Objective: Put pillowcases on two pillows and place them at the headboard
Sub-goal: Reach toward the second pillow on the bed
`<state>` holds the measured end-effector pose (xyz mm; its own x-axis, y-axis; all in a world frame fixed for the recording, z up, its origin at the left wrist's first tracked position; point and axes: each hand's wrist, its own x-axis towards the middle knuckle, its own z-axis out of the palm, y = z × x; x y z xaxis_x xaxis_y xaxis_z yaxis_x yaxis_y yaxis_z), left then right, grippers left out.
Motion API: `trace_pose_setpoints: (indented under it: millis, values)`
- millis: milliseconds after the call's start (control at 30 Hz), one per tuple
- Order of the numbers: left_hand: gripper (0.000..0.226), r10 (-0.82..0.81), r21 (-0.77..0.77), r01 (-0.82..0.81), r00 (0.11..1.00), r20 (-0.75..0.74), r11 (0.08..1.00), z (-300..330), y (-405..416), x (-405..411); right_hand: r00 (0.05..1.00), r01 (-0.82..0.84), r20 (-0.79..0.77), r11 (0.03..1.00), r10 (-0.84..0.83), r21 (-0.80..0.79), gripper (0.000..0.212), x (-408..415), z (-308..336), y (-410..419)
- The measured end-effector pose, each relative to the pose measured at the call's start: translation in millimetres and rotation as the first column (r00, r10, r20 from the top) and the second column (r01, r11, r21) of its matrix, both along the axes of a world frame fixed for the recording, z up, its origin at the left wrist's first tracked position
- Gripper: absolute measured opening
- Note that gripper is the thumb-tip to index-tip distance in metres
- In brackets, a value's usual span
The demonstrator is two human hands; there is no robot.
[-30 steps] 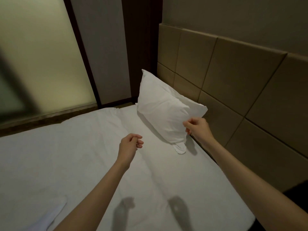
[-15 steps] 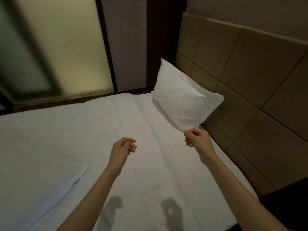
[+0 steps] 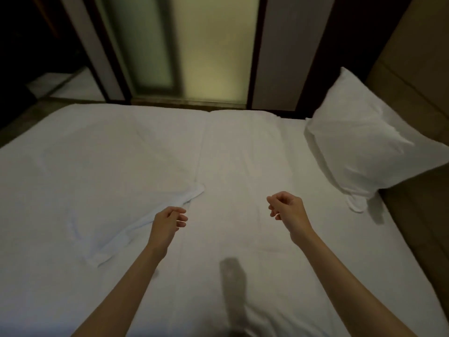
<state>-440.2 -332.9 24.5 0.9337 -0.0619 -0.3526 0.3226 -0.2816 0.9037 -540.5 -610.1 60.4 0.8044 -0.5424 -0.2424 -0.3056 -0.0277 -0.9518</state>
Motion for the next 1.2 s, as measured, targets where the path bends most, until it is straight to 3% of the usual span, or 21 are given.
trace_pose_setpoints:
  millis: [333, 567, 700, 867, 1033, 1200]
  values:
    - [0.026, 0.218, 0.016, -0.218, 0.974, -0.061, 0.976, -44.6, 168.2, 111.8, 0.985, -0.158, -0.080, 0.986, 0.153, -0.061, 0.009, 143.7, -23.4, 163.1]
    - [0.016, 0.298, -0.011, -0.302, 0.945, -0.132, 0.953, -66.3, 272.6, 217.6, 0.959, -0.223, -0.205, 0.967, 0.195, -0.121, 0.014, 261.1, -42.6, 264.0]
    - [0.031, 0.320, 0.090, -0.308, 0.928, -0.193, 0.947, -84.1, 311.9, 267.5, 0.941, -0.277, -0.263, 0.930, 0.212, -0.243, 0.005, 322.9, -58.9, 289.3]
    - [0.043, 0.385, 0.174, -0.348, 0.880, -0.280, 0.921, -114.4, 344.3, 320.8, 0.879, -0.405, -0.379, 0.872, 0.288, -0.275, 0.044, 408.0, -91.6, 309.8]
    - [0.070, 0.466, 0.244, -0.400, 0.803, -0.371, 0.883, -154.7, 358.2, 374.5, 0.794, -0.516, -0.501, 0.817, 0.343, -0.258, 0.075, 486.2, -135.4, 323.1]
    - [0.089, 0.524, 0.234, -0.469, 0.749, -0.406, 0.851, -196.2, 367.7, 420.9, 0.738, -0.544, -0.608, 0.790, 0.293, -0.281, 0.091, 546.9, -177.5, 330.5]
